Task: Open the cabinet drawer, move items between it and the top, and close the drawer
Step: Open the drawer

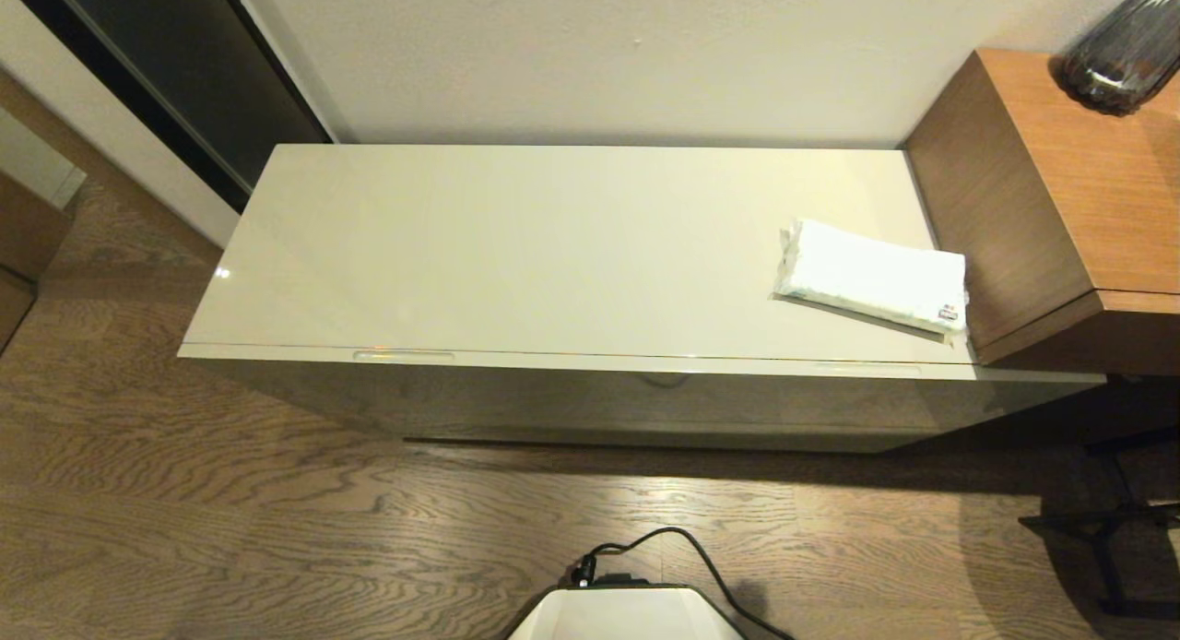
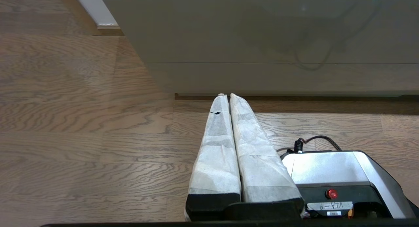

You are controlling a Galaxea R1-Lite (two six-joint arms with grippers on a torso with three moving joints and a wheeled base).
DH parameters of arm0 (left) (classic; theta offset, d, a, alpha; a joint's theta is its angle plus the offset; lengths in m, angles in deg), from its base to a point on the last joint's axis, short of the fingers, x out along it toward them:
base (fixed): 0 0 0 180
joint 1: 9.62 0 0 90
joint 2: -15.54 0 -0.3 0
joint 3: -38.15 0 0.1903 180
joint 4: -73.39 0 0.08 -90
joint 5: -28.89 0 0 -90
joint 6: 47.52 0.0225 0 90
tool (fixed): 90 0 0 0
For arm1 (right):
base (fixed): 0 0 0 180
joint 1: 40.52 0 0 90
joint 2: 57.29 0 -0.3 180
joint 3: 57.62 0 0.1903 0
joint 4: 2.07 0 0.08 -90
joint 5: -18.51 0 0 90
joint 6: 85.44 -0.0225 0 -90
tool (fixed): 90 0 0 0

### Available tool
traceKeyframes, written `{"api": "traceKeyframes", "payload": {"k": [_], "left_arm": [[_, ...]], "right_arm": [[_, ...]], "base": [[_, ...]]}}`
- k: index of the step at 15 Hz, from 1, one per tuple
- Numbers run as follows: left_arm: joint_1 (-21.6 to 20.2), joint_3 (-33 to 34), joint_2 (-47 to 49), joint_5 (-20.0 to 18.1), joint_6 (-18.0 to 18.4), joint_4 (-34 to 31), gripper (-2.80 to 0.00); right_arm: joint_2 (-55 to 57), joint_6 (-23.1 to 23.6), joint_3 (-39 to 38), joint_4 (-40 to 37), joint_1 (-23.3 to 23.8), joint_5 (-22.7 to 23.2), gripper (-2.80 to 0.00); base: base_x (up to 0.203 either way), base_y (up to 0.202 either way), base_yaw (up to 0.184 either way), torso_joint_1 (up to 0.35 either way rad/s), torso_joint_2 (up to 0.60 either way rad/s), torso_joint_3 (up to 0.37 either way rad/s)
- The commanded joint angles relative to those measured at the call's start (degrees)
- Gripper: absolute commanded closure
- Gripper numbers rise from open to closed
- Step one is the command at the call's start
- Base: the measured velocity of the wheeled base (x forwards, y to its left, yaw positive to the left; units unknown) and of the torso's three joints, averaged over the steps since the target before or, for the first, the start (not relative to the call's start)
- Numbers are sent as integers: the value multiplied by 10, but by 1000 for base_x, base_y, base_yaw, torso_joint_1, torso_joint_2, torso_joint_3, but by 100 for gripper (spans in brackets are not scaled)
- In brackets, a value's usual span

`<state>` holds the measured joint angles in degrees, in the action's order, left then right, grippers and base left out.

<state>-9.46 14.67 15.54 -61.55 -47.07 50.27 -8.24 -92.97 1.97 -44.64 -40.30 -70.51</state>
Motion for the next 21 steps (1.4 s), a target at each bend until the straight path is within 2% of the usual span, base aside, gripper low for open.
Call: {"api": "traceKeyframes", "payload": {"k": [1, 4, 6, 9, 11, 13, 17, 21], "left_arm": [[0, 0, 0, 0, 0, 0, 0], [0, 0, 0, 0, 0, 0, 0], [0, 0, 0, 0, 0, 0, 0], [0, 0, 0, 0, 0, 0, 0], [0, 1, 0, 0, 0, 0, 0], [0, 0, 0, 0, 0, 0, 0], [0, 0, 0, 0, 0, 0, 0], [0, 0, 0, 0, 0, 0, 0]], "right_arm": [[227, -29, 28, 46, -5, -1, 0], [365, -115, 135, 90, -30, -17, 0], [434, -152, 213, 101, -53, -62, 0], [497, -201, 268, 120, -98, -91, 0], [515, -211, 267, 185, -121, -95, 0], [517, -212, 265, 214, -127, -98, 0], [521, -214, 250, 220, -129, -97, 0], [560, -248, 245, 257, -135, -98, 0]], "base": [[0, 0, 0, 0, 0, 0], [0, 0, 0, 0, 0, 0], [0, 0, 0, 0, 0, 0], [0, 0, 0, 0, 0, 0], [0, 0, 0, 0, 0, 0], [0, 0, 0, 0, 0, 0], [0, 0, 0, 0, 0, 0], [0, 0, 0, 0, 0, 0]]}}
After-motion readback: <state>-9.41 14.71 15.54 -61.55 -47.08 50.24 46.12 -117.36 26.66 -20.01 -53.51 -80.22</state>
